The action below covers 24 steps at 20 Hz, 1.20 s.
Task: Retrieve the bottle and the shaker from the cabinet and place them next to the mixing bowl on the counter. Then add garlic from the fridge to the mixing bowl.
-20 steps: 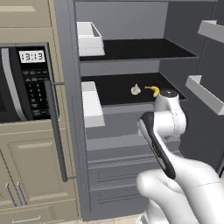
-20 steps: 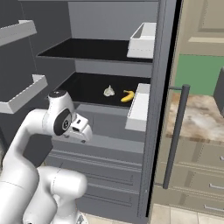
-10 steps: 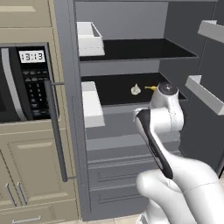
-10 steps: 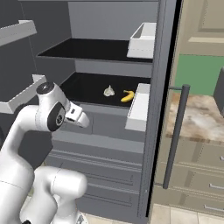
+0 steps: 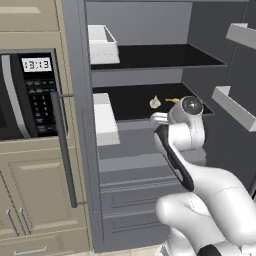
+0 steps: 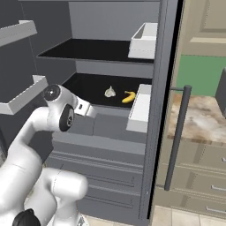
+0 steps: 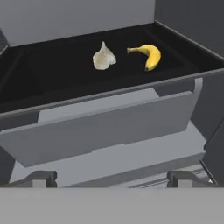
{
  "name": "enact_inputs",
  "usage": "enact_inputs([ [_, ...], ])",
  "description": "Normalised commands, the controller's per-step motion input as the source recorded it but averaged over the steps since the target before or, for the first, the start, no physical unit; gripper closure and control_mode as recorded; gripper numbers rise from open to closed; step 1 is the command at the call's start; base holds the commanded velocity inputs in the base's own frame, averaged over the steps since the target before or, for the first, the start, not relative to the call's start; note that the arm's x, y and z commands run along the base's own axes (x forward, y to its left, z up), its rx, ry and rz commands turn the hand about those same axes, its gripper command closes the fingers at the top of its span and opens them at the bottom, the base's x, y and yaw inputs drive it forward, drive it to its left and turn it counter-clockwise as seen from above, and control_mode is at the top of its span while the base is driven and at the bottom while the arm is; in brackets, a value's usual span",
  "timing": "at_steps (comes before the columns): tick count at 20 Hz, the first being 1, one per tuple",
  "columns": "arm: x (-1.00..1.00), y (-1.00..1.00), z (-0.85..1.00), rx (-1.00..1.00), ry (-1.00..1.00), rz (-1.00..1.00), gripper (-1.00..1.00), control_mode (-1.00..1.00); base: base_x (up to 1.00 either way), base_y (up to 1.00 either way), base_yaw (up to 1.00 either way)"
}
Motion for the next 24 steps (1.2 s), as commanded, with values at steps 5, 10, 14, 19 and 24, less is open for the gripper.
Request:
enact_inputs([
  [5, 0.60, -0.26, 0.62, -0.03, 0.03, 0.03, -1.00, -1.00, 0.00, 0.00, 0.00],
  [10, 0.45, -0.10, 0.50, -0.03, 0.11, 0.01, -1.00, -1.00, 0.00, 0.00, 0.00],
  [14, 0.34, -0.03, 0.00, 0.00, 0.00, 0.00, -1.00, -1.00, 0.00, 0.00, 0.00],
  [19, 0.22, 0.00, -0.17, 0.00, 0.00, 0.00, -1.00, -1.00, 0.00, 0.00, 0.00],
  [24, 0.29, 0.00, -0.38, 0.00, 0.00, 0.01, -1.00, -1.00, 0.00, 0.00, 0.00],
])
